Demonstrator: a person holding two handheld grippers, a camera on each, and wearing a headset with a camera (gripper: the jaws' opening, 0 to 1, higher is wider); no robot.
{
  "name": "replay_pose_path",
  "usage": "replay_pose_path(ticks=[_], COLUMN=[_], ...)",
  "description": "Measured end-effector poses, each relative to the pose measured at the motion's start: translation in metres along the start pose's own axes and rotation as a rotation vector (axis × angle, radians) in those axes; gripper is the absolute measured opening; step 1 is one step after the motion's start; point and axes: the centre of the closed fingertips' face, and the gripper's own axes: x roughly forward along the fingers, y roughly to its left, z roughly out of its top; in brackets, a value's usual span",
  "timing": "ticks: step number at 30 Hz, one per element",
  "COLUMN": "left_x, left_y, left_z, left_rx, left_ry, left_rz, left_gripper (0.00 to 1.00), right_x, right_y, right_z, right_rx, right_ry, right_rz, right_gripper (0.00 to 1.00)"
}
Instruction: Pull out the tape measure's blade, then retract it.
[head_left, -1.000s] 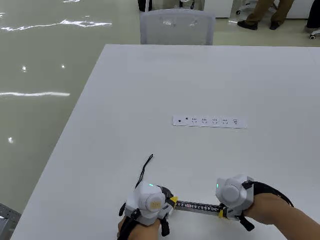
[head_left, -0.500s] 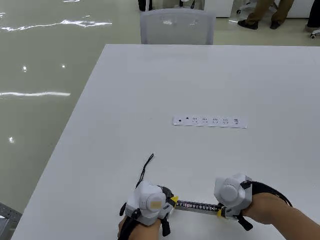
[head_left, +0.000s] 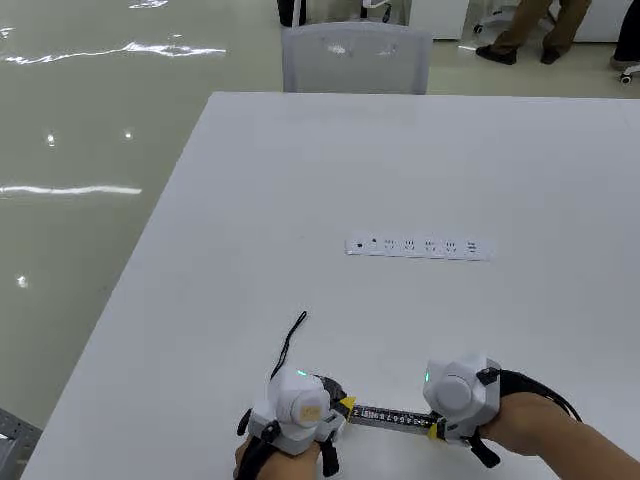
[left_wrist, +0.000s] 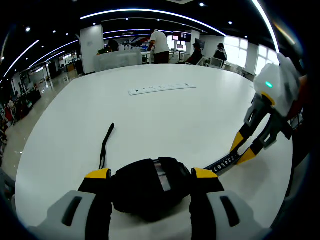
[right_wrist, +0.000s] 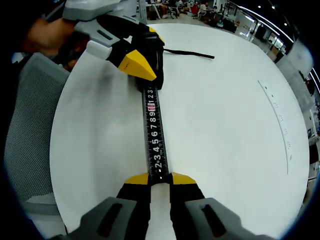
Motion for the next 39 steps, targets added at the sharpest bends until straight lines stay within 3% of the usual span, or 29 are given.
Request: replay_pose_path(ticks=[39], left_x=[0.001], left_y=[-0.001], left_z=[0.0], left_rx=[-0.004], left_ry=[0.007], left_rz=[-0.006], left_gripper=[0.59], right_x=[0.005], right_y=[0.006], right_z=[0.019], right_rx=[-0.012], right_ry=[-0.032], right_rz=[-0.005], right_gripper=[0.13])
